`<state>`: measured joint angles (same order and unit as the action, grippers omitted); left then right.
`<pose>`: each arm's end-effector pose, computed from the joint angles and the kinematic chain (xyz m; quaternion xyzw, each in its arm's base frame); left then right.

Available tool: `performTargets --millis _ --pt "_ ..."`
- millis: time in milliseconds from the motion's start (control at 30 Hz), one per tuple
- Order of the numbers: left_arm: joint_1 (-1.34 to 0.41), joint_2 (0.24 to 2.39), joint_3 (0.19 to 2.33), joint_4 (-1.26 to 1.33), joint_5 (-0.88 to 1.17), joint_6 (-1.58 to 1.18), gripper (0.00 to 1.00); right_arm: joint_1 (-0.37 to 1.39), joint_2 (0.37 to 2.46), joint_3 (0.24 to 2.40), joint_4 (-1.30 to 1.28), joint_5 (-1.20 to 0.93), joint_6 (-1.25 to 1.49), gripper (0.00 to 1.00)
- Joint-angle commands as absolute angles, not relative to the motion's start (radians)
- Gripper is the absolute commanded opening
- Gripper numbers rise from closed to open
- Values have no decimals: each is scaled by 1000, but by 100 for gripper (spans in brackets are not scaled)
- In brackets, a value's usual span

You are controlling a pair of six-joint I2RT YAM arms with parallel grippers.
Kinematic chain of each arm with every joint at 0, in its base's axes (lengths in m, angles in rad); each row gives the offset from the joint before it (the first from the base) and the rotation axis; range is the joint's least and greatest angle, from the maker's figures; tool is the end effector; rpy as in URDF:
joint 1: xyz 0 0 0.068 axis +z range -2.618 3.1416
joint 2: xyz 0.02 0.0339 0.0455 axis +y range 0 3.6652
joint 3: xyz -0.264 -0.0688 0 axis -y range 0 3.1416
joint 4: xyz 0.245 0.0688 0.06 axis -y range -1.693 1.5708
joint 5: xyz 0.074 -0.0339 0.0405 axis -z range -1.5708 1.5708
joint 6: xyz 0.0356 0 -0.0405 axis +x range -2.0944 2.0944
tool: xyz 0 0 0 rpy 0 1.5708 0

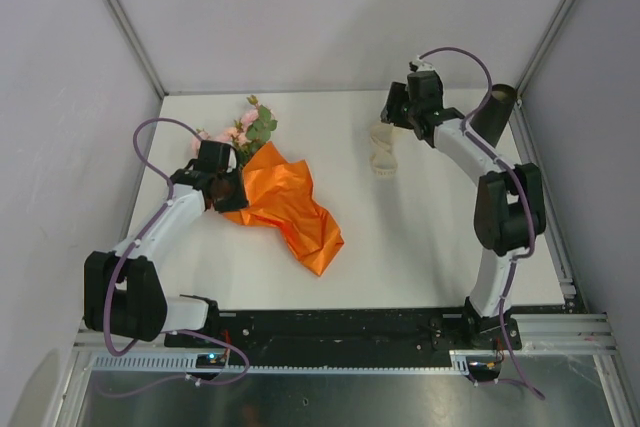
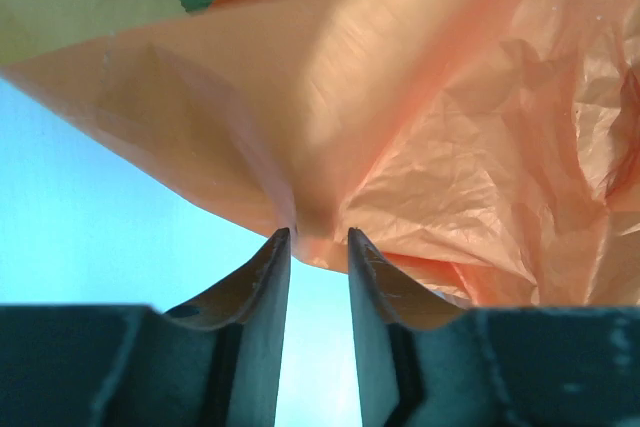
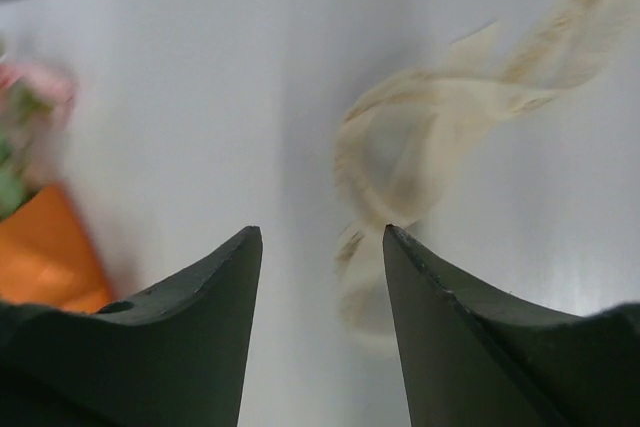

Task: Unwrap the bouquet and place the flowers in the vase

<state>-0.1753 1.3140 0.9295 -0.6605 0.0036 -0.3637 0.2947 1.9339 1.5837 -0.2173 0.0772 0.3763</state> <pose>0.2536 -0.0450 0.2378 -0.0904 0.9614 -0.0709 0.2500 0.4379 0.1301 0.2737 0.0543 0.8747 0.1263 0.4649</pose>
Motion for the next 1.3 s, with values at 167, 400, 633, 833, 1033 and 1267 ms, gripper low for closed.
performTargets --millis 167,400,633,833,1033,1267 --pt "-172 1202 944 -642 -65 -372 54 402 1755 1335 -94 -455 365 63" --pt "-178 1114 926 -633 -86 -383 59 535 1837 1282 -45 -612 378 64" --pt "-178 927 867 -608 -122 -398 61 620 1926 1275 -37 -583 361 65" --pt "-178 886 830 -601 -118 -421 63 640 1996 1276 7 -549 363 64" --pt "-176 1018 807 -580 -86 -535 68 648 2032 1275 54 -506 382 46" --pt "-173 1217 828 -495 -94 -623 65 617 2043 1275 115 -479 428 3"
